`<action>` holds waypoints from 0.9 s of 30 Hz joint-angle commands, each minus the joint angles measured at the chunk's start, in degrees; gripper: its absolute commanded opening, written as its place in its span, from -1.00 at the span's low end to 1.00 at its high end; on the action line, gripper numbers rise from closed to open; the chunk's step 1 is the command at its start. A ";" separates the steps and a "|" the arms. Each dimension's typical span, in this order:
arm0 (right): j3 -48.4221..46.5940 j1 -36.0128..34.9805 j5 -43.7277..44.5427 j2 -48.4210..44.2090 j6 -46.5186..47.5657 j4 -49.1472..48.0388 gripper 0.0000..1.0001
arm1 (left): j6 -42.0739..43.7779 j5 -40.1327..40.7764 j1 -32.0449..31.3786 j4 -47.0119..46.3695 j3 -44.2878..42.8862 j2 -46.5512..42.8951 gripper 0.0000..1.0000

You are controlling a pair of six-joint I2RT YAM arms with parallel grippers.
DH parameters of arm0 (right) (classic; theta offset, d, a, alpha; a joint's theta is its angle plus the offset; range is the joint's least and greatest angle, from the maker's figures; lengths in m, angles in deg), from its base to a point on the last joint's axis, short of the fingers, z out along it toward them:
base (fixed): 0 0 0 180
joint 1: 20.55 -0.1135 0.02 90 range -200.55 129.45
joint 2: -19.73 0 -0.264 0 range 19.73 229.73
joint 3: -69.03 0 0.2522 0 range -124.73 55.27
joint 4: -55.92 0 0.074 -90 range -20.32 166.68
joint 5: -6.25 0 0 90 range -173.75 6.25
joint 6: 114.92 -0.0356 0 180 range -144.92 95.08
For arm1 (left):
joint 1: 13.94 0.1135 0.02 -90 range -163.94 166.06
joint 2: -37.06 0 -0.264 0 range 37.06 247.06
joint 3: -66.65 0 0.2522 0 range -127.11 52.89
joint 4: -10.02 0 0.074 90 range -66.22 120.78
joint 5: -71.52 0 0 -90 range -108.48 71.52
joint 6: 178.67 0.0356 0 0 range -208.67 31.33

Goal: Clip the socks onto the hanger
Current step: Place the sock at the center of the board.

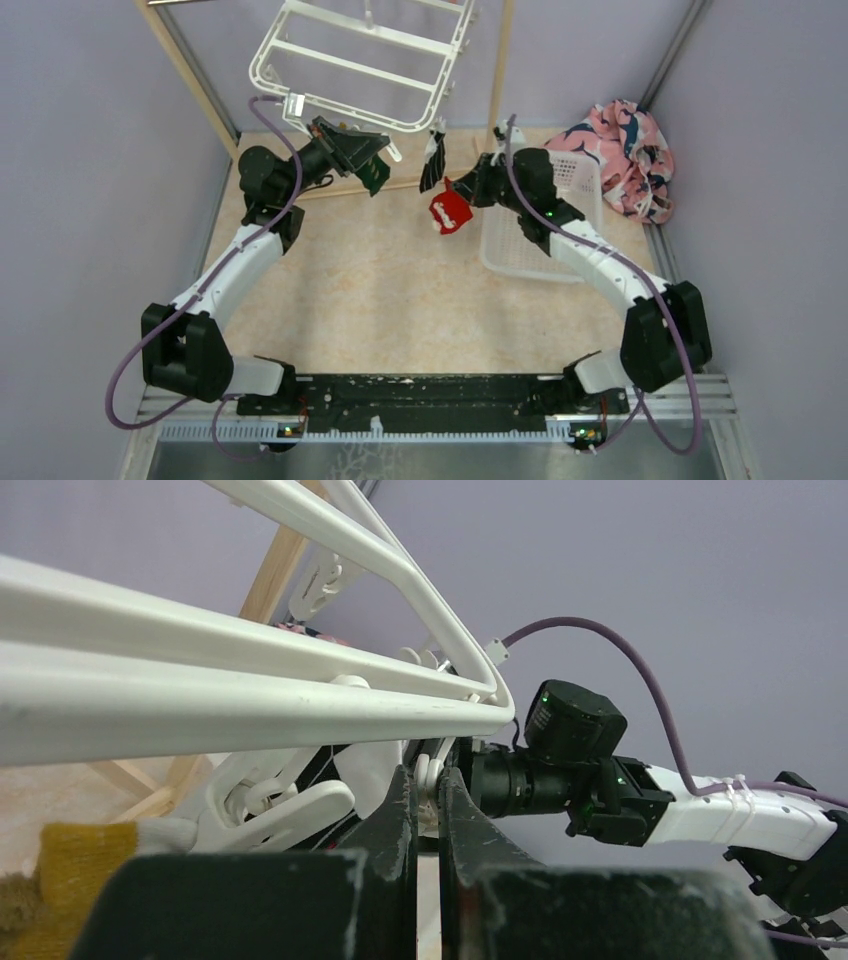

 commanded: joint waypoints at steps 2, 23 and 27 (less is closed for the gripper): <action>-6.79 -5.22 -4.67 8.30 3.73 -2.51 -1.00 | 0.70 -0.67 -0.96 -0.80 0.62 -1.01 -1.00; -11.06 -6.28 23.16 25.65 7.36 7.41 -0.65 | 2.28 -0.19 -1.41 1.02 -0.44 -0.41 -1.00; -8.85 -7.69 29.81 21.82 8.67 5.62 0.14 | 2.26 -0.07 -1.50 0.99 -0.35 -0.35 -1.00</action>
